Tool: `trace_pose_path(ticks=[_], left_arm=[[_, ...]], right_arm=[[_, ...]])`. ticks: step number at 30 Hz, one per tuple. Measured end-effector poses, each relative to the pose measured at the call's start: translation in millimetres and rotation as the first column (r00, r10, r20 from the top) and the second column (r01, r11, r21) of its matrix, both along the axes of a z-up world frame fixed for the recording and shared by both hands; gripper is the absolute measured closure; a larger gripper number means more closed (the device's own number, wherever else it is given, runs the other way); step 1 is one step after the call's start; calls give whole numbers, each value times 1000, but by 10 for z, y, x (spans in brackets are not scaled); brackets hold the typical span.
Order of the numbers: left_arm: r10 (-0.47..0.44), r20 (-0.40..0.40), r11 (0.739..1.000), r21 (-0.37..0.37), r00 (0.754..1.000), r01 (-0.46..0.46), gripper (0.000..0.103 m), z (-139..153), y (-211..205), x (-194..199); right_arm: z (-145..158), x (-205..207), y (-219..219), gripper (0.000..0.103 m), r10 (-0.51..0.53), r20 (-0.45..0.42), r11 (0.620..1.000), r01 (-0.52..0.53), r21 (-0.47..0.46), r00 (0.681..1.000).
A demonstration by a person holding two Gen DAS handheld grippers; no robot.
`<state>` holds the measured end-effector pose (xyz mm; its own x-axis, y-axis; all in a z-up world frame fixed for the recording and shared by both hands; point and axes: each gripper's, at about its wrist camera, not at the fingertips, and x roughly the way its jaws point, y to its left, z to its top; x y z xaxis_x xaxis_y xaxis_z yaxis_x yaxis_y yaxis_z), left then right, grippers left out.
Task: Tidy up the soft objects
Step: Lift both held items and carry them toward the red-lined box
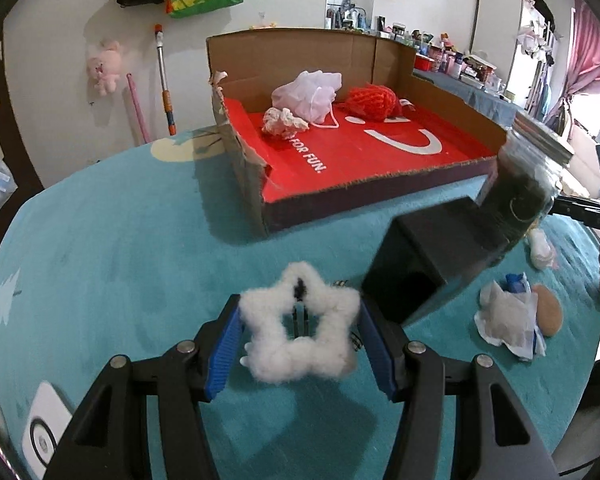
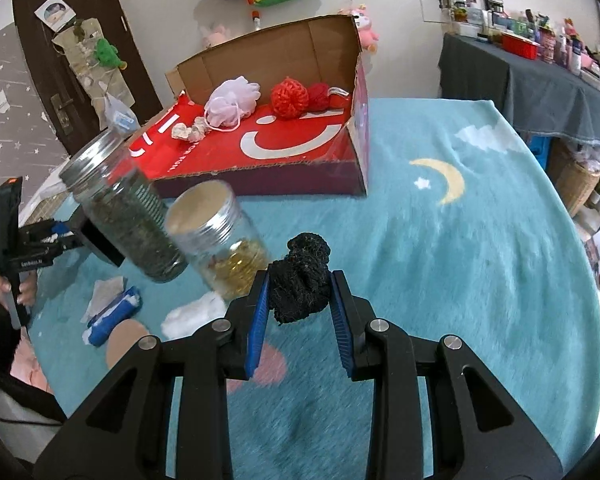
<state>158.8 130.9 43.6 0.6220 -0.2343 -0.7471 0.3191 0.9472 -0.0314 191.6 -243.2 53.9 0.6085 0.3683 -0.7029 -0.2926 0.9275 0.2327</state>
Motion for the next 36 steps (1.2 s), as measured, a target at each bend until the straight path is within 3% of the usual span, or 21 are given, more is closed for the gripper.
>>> trace_pose_path(ticks=[7, 17, 28, 36], left_arm=[[-66, 8, 998, 3, 998, 66, 44, 65, -39, 136], [-117, 9, 993, 10, 993, 117, 44, 121, -72, 236], [-173, 58, 984, -32, 983, 175, 44, 409, -113, 340], [-227, 53, 971, -68, 973, 230, 44, 582, -422, 572]], right_arm=[[-9, 207, -20, 75, 48, -17, 999, -48, -11, 999], [51, 451, -30, 75, 118, -35, 992, -116, 59, 992], [208, 627, 20, 75, 180, -21, 980, -177, 90, 984], [355, 827, 196, 75, 234, -2, 968, -232, 98, 972]])
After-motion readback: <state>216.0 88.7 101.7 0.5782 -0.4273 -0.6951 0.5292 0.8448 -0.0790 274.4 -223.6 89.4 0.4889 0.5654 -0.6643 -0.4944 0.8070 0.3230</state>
